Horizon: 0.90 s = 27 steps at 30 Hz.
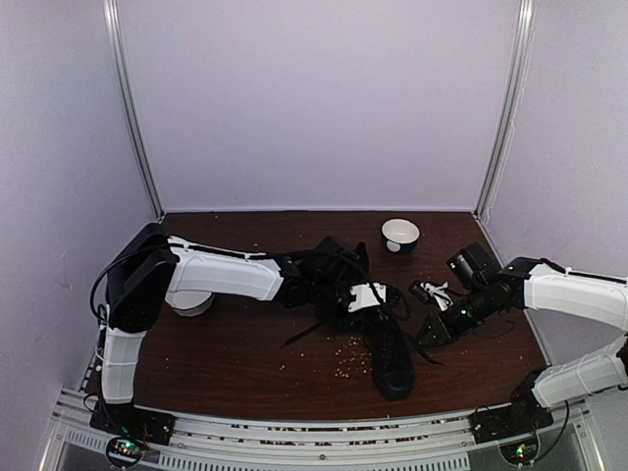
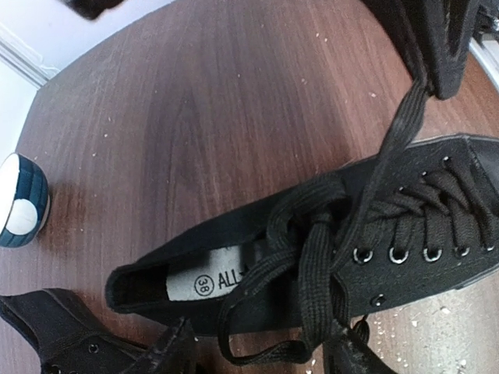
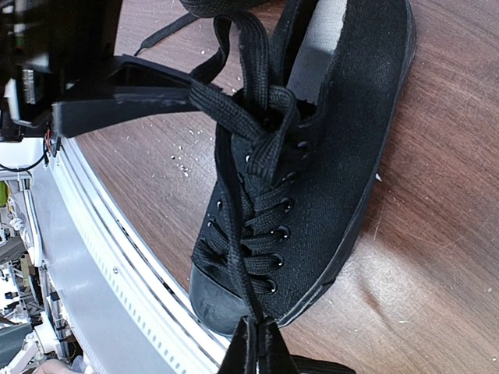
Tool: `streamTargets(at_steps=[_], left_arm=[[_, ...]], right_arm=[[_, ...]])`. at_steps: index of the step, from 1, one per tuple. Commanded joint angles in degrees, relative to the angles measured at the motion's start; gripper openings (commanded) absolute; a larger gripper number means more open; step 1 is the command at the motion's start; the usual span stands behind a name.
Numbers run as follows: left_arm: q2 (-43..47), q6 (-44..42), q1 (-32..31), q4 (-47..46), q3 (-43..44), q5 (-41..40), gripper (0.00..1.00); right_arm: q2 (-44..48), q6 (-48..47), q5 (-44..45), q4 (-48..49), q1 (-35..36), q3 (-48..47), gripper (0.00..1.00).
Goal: Tie the shoes
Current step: Adjust the loop with the shoelace on the shoe.
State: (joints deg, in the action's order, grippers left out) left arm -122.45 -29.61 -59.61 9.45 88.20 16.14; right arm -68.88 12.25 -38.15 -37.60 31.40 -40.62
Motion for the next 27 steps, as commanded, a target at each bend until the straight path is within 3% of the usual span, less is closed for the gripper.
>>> streamTargets(at_steps=[1, 6, 13, 27], left_arm=[[-1.51, -0.46, 0.2, -0.23, 1.79, -2.91, 0.55], [-1.77, -0.29, 0.18, -1.68, 1.15, -4.61, 0.42], [-0.07, 0.29, 0.12, -3.55, -1.04, -1.75, 0.02], [5.98, 1.04, 0.18, -7.66, -10.06, 0.11, 0.0]], right_arm=[[-0.13, 0.44, -0.58, 0.95, -0.19, 0.57, 0.0], [0.99, 2.07, -1.09, 2.01, -0.19, 2.65, 0.0], [0.21, 2.34, -1.14, 2.27, -0.2, 2.97, 0.0], [-0.41, 1.7, -1.29, 2.45, -0.5, 2.98, 0.0]])
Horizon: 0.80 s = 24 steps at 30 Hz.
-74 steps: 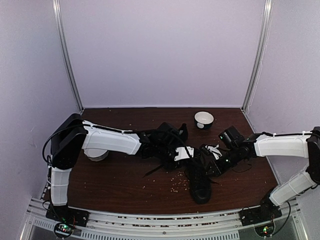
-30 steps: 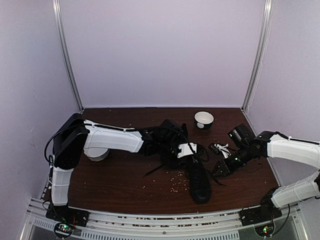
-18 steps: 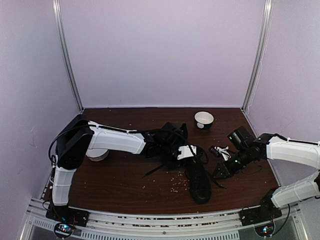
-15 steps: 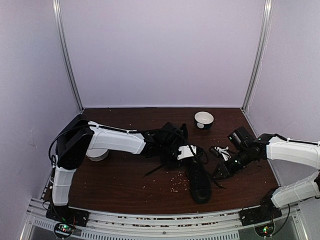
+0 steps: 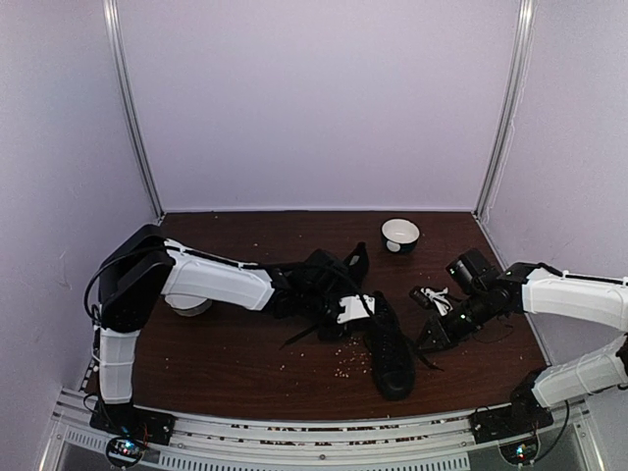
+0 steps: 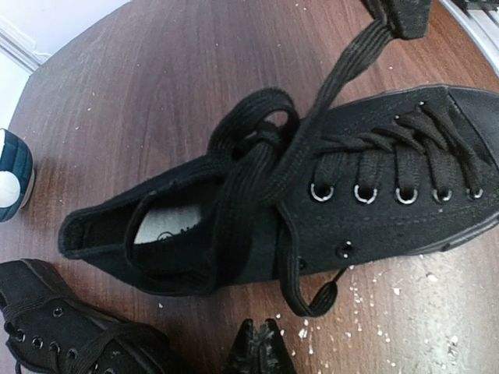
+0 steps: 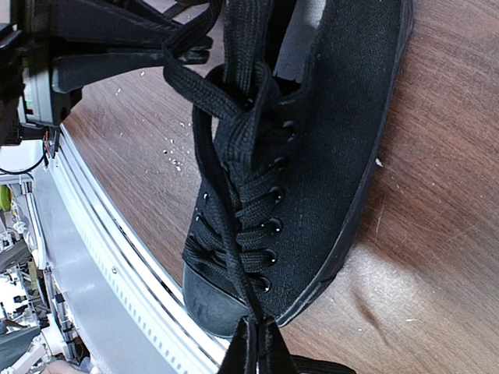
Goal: Tie the shoes
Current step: Adjust the loop with the shoelace on the shoe.
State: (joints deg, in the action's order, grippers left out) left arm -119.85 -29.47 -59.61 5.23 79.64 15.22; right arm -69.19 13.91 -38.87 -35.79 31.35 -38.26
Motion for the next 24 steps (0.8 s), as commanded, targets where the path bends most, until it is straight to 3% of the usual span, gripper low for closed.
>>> streamTargets(at_steps=[1, 2, 4, 6, 10, 15, 19, 24], left_arm=[[3.63, 1.83, 0.31, -4.29, -1.7, 1.04, 0.0], [3.99, 3.02, 0.75, -5.04, -1.83, 1.93, 0.0], [4.19, 5.28, 2.07, -6.13, -1.24, 6.12, 0.32], [3.06, 6.95, 3.29, -5.68, 1.15, 9.38, 0.52], [-1.73, 5.18, 3.72, 0.77, 8.37, 14.48, 0.7], [-5.64, 4.24, 3.79, 6.56, 13.61, 18.53, 0.74], [-6.38, 4.27, 4.14, 6.08, 14.66, 17.56, 0.57], [-7.79, 2.95, 4.29, 7.65, 16.27, 16.53, 0.57]], right_arm=[[-0.21, -0.06, -0.59, 0.66, -0.5, 0.67, 0.0], [-0.32, -0.11, -0.63, 0.71, -0.5, 0.72, 0.0], [-0.57, -0.2, -0.76, 0.85, -0.46, 0.68, 0.0], [-0.47, -0.2, -0.84, 1.0, -0.49, 0.67, 0.0], [-0.03, -0.28, -0.65, 0.82, -0.58, 0.48, 0.0], [0.28, -0.38, -0.58, 0.78, -0.59, 0.5, 0.0], [0.29, -0.29, -0.67, 0.98, -0.59, 0.49, 0.0], [0.28, -0.46, -0.85, 0.9, -0.64, 0.24, 0.0]])
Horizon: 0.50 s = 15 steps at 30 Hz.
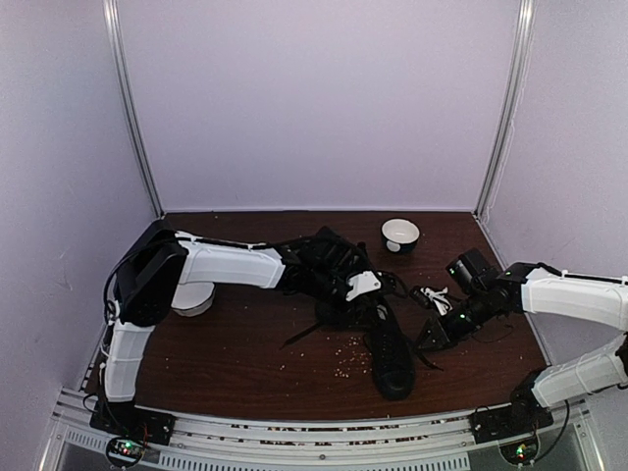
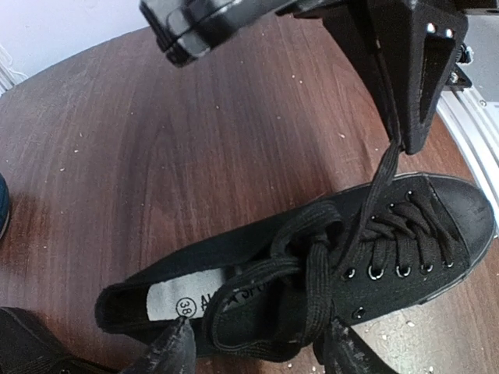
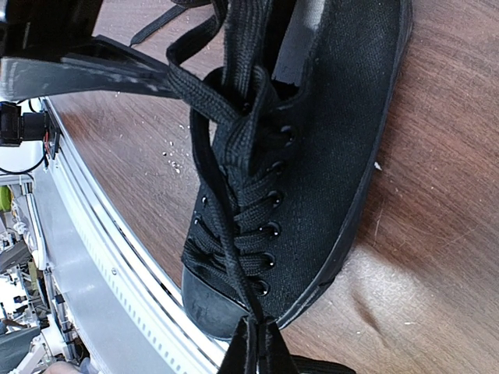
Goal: Tie the shoes
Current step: Adjust the loop with the shoelace on the shoe.
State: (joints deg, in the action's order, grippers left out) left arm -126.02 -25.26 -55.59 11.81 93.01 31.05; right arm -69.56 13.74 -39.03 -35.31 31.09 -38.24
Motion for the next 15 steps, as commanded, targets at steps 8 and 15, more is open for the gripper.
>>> streamTargets(at_steps=[8, 15], left_arm=[[-3.15, -1.25, 0.24, 2.25, 4.72, -0.07, 0.33], [2.18, -0.07, 0.22, -2.37, -2.56, 0.25, 0.0]], right_arm=[[0.74, -0.29, -0.7, 0.34, -0.33, 0.28, 0.0], [0.71, -0.21, -0.51, 0.11, -0.41, 0.72, 0.0]])
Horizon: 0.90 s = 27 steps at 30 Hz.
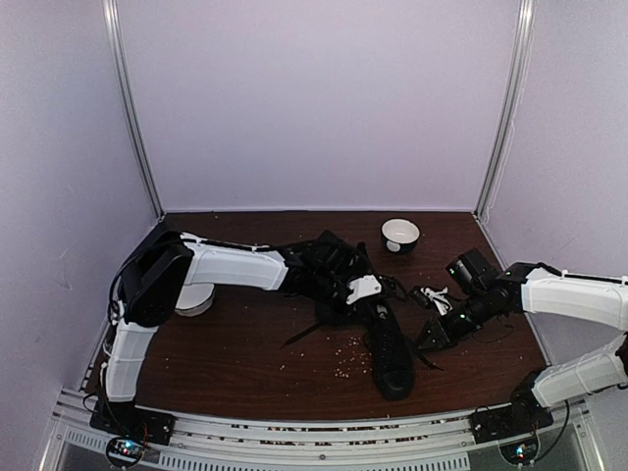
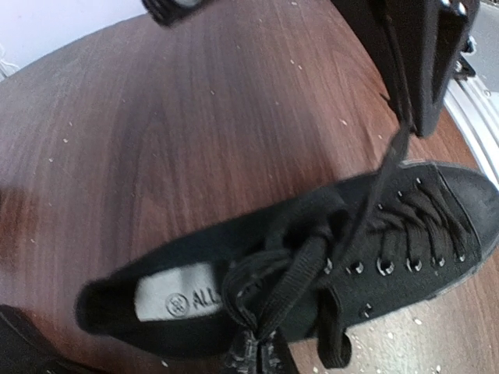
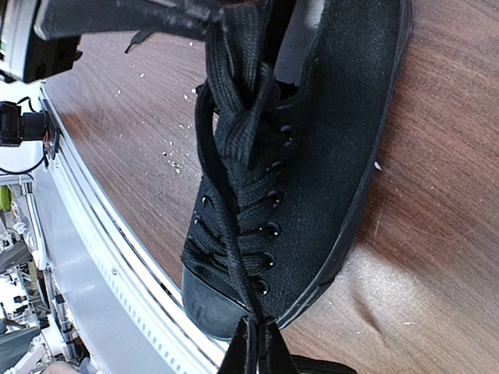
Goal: Tie the shoes
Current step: Adjust the loop with the shoelace on the shoe.
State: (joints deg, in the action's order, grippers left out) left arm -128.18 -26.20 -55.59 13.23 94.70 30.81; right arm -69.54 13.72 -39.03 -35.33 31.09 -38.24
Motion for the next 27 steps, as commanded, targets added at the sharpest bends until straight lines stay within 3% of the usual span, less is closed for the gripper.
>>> streamTargets(at_steps=[1, 8, 27], left_arm=[[5.25, 1.1, 0.22, -4.47, -5.46, 0.22, 0.0], [7.68, 2.86, 0.07, -7.02, -10.78, -3.13, 0.0], [6.82, 2.56, -2.01, -8.5, -11.19, -5.3, 0.0]], right_arm=[[0.45, -0.18, -0.64, 0.17, -0.42, 0.91, 0.0], [-1.04, 0.41, -0.71, 0.59, -0.96, 1.78, 0.0], [-2.21, 2.24, 7.53, 1.93, -6.62, 3.14, 0.0]])
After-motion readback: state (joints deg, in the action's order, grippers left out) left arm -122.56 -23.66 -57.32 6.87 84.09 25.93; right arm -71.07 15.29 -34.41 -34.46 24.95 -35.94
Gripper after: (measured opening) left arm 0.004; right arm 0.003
